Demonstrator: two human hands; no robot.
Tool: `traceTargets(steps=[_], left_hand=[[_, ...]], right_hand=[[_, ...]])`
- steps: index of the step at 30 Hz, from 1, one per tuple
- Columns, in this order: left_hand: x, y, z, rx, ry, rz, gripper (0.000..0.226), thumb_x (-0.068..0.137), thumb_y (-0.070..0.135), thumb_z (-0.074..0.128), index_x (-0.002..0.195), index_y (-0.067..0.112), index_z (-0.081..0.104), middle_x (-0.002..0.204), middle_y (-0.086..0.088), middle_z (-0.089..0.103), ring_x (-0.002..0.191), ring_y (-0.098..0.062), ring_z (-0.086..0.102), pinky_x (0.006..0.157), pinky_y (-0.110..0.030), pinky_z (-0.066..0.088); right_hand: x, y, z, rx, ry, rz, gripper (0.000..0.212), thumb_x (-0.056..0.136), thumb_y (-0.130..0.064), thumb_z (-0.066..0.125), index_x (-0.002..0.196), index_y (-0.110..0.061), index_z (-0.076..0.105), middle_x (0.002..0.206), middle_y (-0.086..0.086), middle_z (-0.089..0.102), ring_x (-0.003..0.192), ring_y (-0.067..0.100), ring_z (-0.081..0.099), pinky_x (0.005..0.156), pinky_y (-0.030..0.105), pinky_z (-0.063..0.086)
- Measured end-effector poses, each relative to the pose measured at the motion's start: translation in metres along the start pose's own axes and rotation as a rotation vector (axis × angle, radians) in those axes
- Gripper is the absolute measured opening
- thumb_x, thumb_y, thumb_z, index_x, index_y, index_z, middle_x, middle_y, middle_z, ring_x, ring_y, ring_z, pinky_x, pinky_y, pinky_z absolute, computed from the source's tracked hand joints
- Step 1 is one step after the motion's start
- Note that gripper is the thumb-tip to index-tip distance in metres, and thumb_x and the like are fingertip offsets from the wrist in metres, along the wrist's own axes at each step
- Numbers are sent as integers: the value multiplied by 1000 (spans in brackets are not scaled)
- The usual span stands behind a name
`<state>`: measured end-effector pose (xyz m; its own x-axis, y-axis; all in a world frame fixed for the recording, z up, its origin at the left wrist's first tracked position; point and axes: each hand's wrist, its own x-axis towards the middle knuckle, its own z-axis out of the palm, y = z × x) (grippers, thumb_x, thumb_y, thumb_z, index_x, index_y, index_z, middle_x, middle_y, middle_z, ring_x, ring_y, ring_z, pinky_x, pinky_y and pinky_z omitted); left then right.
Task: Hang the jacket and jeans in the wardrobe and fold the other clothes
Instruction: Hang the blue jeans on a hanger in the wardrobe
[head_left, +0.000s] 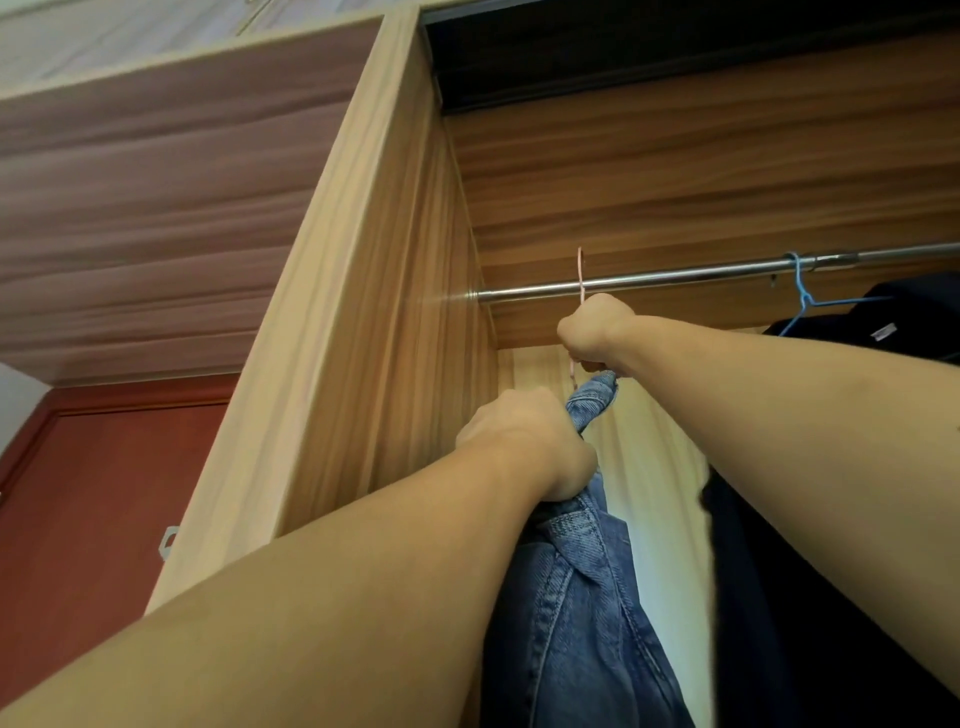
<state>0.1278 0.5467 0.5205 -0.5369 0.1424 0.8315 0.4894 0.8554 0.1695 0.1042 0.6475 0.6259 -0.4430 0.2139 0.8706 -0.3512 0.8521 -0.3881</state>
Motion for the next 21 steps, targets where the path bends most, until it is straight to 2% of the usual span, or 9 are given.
traceTargets(steps=[2,6,10,13,15,18,21], left_hand=[[0,0,0,-7,8,2,21,86,25,58,72,16,45,75,-3,50,60,-22,49,56,-28,44],[-1,1,-3,-6,19,12,23,86,26,58,71,17,44,74,-2,49,62,-21,48,58,-28,42],[-4,3,-5,-20,3,22,22,87,26,55,71,17,43,74,-2,50,62,-22,49,61,-30,45],[-6,4,-3,-19,-4,34,23,88,26,54,71,17,42,74,-3,49,60,-20,47,61,-30,43],[-8,4,-3,-32,-10,39,22,88,26,54,72,16,42,74,-3,49,62,-22,49,61,-30,44],[-13,4,3,-47,-18,43,21,87,29,55,73,16,47,75,-3,53,65,-23,52,61,-30,43],[-24,5,17,-83,-66,56,15,83,29,59,79,15,56,81,-6,61,74,-27,60,61,-30,47]], right_hand=[[4,15,-3,66,42,12,23,92,-10,43,98,4,61,79,15,59,57,23,50,46,25,37],[-5,49,-9,135,138,23,18,89,-12,46,79,-2,57,76,12,61,63,25,54,47,24,35],[-15,75,-3,309,-52,239,9,91,-7,50,83,-4,54,66,8,53,50,17,46,45,20,36],[-28,92,2,382,-54,256,21,95,-20,57,79,-8,51,65,7,46,50,18,42,44,24,33],[-43,107,5,413,-92,271,24,95,-24,59,78,-9,52,57,5,46,47,16,42,43,23,35],[-70,128,4,506,-290,454,12,94,-19,60,90,-10,54,48,0,49,42,11,43,37,16,36],[-93,147,-1,508,-353,563,13,94,-18,57,86,-13,48,55,-1,39,34,8,28,32,13,22]])
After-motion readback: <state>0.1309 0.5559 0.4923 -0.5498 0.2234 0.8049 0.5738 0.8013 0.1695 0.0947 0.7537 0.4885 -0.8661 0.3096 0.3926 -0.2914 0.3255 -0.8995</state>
